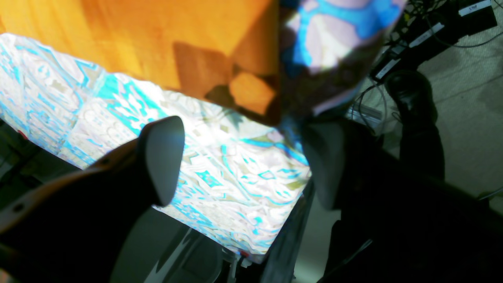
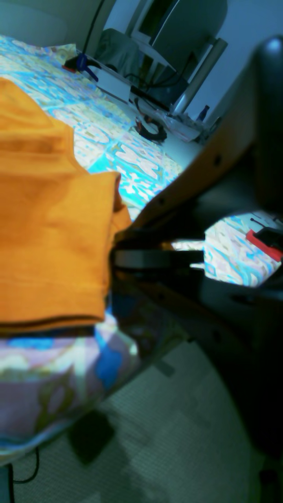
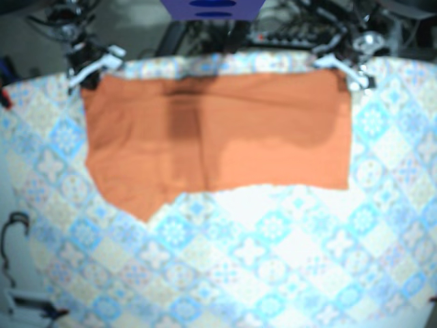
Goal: Fold the T-shirt properly
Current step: 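Hold the shirt edge taut with both grippers, adjusting slightly, then drag the held edge further toward the robot to flatten the shirt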
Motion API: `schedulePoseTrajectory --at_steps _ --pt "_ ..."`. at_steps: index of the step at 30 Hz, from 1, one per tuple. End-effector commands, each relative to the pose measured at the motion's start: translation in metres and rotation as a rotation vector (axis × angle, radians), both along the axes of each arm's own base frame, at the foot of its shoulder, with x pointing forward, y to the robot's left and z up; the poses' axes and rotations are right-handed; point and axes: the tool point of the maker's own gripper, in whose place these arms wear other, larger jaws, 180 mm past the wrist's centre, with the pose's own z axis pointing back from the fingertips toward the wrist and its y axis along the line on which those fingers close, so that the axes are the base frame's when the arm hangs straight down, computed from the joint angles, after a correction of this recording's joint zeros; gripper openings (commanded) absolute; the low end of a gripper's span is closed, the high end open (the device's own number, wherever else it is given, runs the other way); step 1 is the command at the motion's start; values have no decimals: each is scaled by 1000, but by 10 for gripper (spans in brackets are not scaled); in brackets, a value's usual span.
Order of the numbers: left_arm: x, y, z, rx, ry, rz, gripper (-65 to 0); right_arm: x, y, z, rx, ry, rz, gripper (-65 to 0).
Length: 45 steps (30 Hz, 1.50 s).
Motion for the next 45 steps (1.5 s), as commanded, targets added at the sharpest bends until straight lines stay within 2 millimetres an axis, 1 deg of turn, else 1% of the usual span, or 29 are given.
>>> schedulePoseTrajectory --at_steps 1,5,11,23,27,29,45 --pt "19 -15 6 -86 -76 -16 -162 5 -1 7 -6 -28 13 -650" --pt "20 -16 7 -88 -79 -18 -162 5 -1 7 -6 -28 13 -650" --pt "27 -25 16 -110 -108 -31 -162 5 -1 7 -6 -28 13 -650" --pt "31 -24 18 -109 -121 -25 -162 5 -1 7 -6 -28 13 -650" --pt "45 -20 32 -116 -175 -4 -162 5 -1 7 -6 -28 13 -650" --pt "47 -22 34 -119 -181 -7 -162 5 -1 7 -6 -28 13 -650" --pt "43 -21 30 -118 -164 -4 -162 5 -1 7 -6 -28 13 -650"
